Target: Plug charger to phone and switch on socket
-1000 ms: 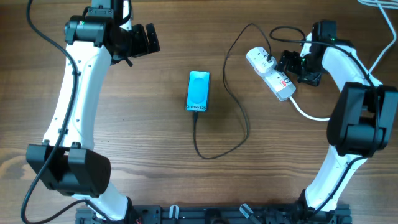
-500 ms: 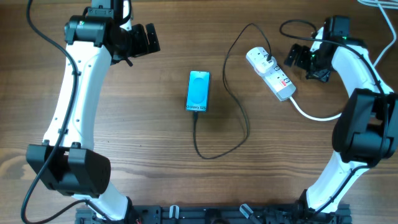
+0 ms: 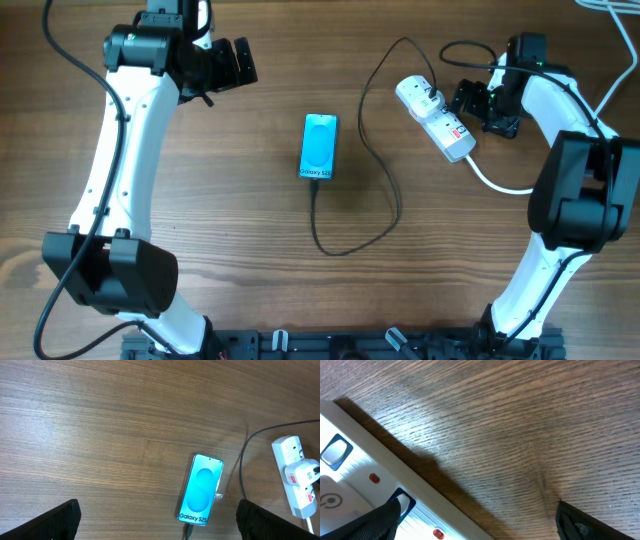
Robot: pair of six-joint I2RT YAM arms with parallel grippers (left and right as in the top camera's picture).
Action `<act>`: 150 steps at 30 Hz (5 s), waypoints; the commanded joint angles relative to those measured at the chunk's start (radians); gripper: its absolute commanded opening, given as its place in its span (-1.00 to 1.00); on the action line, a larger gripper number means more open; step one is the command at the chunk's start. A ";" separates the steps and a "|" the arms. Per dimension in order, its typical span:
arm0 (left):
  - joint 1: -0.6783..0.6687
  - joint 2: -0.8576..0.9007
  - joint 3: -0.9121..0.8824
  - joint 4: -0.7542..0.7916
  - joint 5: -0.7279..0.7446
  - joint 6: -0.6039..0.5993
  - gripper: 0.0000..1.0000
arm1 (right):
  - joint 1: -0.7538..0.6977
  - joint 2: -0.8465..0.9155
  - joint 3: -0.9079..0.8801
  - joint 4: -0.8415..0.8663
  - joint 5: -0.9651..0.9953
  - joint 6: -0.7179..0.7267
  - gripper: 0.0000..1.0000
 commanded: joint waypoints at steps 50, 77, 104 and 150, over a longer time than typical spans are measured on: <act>0.003 0.005 -0.004 0.000 -0.010 -0.005 1.00 | 0.040 -0.545 -0.051 -0.301 0.002 -0.006 0.99; 0.003 0.005 -0.004 0.000 -0.010 -0.005 1.00 | 0.170 -1.585 -0.472 -0.325 0.010 -0.058 0.99; 0.003 0.005 -0.004 0.000 -0.010 -0.005 1.00 | 0.170 -1.736 -0.472 -0.481 0.024 0.308 0.99; 0.003 0.005 -0.004 0.000 -0.010 -0.005 1.00 | 0.107 -2.138 -1.441 0.688 -0.024 -0.351 1.00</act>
